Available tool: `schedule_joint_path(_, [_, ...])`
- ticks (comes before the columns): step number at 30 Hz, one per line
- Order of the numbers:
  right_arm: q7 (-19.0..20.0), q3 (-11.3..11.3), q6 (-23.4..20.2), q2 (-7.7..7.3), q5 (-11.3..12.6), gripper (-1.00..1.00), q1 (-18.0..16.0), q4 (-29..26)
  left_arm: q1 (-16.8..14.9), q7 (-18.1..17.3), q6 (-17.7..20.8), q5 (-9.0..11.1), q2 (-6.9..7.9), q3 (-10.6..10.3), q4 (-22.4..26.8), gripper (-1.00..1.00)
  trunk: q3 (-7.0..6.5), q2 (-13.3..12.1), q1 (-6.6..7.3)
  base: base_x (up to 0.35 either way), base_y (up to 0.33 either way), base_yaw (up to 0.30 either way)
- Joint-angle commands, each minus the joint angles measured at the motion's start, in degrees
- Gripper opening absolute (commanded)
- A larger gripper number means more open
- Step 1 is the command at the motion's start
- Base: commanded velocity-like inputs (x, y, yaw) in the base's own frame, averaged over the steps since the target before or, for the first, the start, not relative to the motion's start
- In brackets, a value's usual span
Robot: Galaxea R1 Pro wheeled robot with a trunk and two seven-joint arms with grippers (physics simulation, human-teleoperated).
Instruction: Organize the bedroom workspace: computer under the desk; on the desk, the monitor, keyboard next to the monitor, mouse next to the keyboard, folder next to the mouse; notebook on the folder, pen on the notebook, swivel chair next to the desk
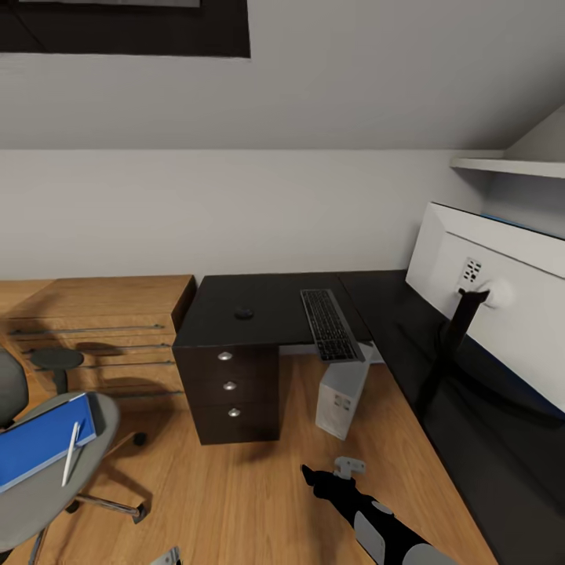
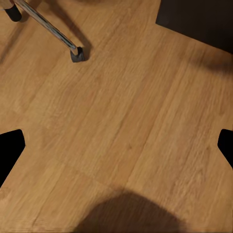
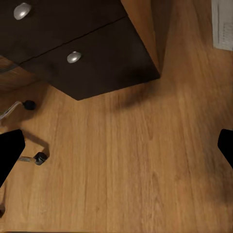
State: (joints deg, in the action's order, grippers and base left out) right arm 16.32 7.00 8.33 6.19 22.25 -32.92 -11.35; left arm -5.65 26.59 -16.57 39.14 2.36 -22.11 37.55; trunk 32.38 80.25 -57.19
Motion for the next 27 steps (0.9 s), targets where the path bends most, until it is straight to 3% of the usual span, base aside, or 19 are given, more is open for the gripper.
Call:
schedule_joint_path(1, [0.1, 0.5, 0.4, -0.03, 0.6, 1.00, 0.0, 0.1, -0.1, 0.3, 0.0, 0.6, 0.13, -0.5, 0.0, 1.00, -0.14, -0.4, 0.23, 0.000, 0.000, 0.258])
schedule_joint_path(2, [0.0, 0.5, 2.5, 0.01, 0.6, 1.00, 0.0, 0.3, -0.1, 0.3, 2.1, 0.5, 0.24, -0.5, 0.2, 1.00, -0.32, -0.8, 0.45, 0.000, 0.000, 0.271])
schedule_joint_path(11, [-0.3, 0.5, 8.0, 0.05, 0.5, 1.00, 0.0, 2.4, -0.1, 0.3, 3.2, 0.4, 0.20, -0.5, 0.3, 1.00, -1.94, -4.4, 2.43, 0.000, 0.000, 0.276])
schedule_joint_path(24, [-2.8, 0.5, 9.7, 0.08, 0.5, 1.00, 0.0, 2.7, -0.1, 0.4, 3.3, 0.5, 0.12, -0.6, 0.3, 1.00, -4.27, -9.6, 5.28, 0.000, 0.000, 0.279])
schedule_joint_path(27, [-2.9, 0.5, 9.7, 0.08, 0.5, 1.00, 0.0, 2.7, -0.1, 0.5, 3.3, 0.6, 0.11, -0.6, 0.3, 1.00, -4.27, -9.6, 5.28, 0.000, 0.000, 0.280])
